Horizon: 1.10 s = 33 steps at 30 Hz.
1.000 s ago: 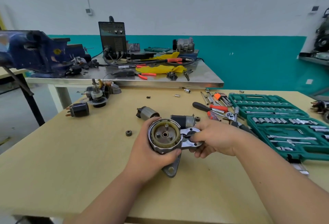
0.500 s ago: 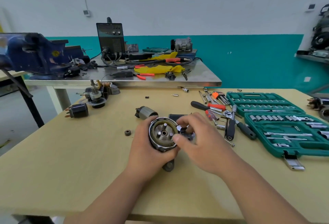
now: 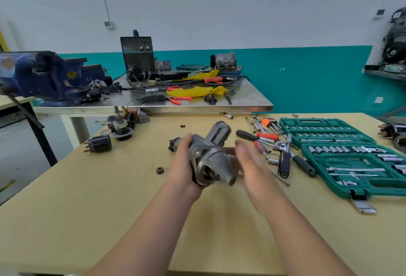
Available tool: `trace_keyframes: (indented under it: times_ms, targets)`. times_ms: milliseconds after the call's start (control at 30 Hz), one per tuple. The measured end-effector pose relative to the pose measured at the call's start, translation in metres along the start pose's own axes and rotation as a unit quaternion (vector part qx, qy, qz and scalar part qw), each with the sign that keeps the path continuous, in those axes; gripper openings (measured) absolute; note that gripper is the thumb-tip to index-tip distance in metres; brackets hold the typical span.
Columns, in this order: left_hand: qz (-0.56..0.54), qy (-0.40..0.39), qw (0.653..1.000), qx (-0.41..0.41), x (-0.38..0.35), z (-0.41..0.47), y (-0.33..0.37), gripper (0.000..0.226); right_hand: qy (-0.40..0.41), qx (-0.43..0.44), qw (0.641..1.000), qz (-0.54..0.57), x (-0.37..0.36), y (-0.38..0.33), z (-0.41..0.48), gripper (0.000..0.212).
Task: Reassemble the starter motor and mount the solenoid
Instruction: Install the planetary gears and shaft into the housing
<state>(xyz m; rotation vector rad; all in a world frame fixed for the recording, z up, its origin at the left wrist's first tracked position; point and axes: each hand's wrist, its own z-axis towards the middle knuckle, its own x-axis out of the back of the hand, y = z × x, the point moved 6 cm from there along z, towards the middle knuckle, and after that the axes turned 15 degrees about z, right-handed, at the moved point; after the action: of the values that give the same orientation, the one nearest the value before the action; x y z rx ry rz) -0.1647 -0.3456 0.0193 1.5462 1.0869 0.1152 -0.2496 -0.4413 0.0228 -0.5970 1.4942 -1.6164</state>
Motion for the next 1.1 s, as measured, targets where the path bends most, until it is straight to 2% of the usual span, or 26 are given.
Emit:
trace_keyframes:
  times_ms: [33,100,167,233,300,367,467,600,667,733,800,833,900,933,1033,1100]
  targets:
    - [-0.051,0.0,0.999,0.006,-0.004,0.002,-0.008,0.06,-0.017,0.015,0.999,-0.032,-0.008,0.003,-0.008,0.068]
    - [-0.13,-0.008,0.991,0.021,-0.015,0.004,-0.022,0.053,-0.007,0.069,0.99,-0.126,-0.015,-0.001,-0.016,0.067]
    - [-0.17,-0.028,0.985,0.029,-0.024,0.004,-0.033,0.046,0.029,0.141,0.967,-0.209,-0.011,-0.017,-0.011,0.051]
    - [-0.176,-0.033,0.984,0.022,-0.03,0.003,-0.034,0.042,0.027,0.19,0.939,-0.287,-0.01,-0.034,-0.003,0.038]
    - [-0.179,-0.023,0.983,0.01,-0.032,0.004,-0.032,0.039,-0.002,0.204,0.922,-0.328,-0.011,-0.043,0.003,0.04]
    - [-0.186,-0.014,0.982,0.013,-0.029,0.005,-0.034,0.042,-0.03,0.18,0.923,-0.339,-0.009,-0.04,0.007,0.042]
    - [-0.177,-0.014,0.984,0.022,-0.023,0.008,-0.042,0.052,-0.047,0.13,0.95,-0.28,-0.001,-0.022,0.005,0.038]
    - [-0.113,-0.031,0.993,0.021,-0.016,0.012,-0.048,0.06,-0.013,0.057,0.995,-0.085,0.018,-0.004,0.01,0.051]
    - [-0.035,-0.022,0.999,0.012,-0.012,0.01,-0.05,0.054,0.018,-0.003,1.0,-0.014,0.033,0.002,0.018,0.066]
    - [0.066,0.019,0.998,-0.016,-0.001,0.006,-0.049,0.046,0.081,-0.042,0.996,-0.012,0.051,0.006,0.025,0.051]
    - [0.176,0.062,0.98,-0.072,0.008,-0.003,-0.039,0.054,0.126,-0.053,0.989,-0.05,0.062,0.006,0.031,0.029]
    - [0.231,0.076,0.963,-0.111,0.011,-0.01,-0.03,0.063,0.131,-0.046,0.988,-0.073,0.062,0.003,0.036,0.025]
    - [0.32,0.102,0.92,-0.203,0.02,-0.025,-0.006,0.078,0.099,-0.008,0.98,-0.173,0.052,-0.01,0.049,0.018]
    - [0.352,0.116,0.894,-0.252,0.027,-0.033,0.007,0.079,0.057,0.023,0.969,-0.239,0.039,-0.017,0.054,0.014]
    - [0.419,0.152,0.821,-0.358,0.057,-0.049,0.043,0.084,-0.07,0.089,0.905,-0.411,-0.011,-0.023,0.064,0.005]
    - [0.45,0.187,0.787,-0.378,0.082,-0.052,0.058,0.088,-0.109,0.148,0.831,-0.525,-0.043,-0.025,0.071,0.014]
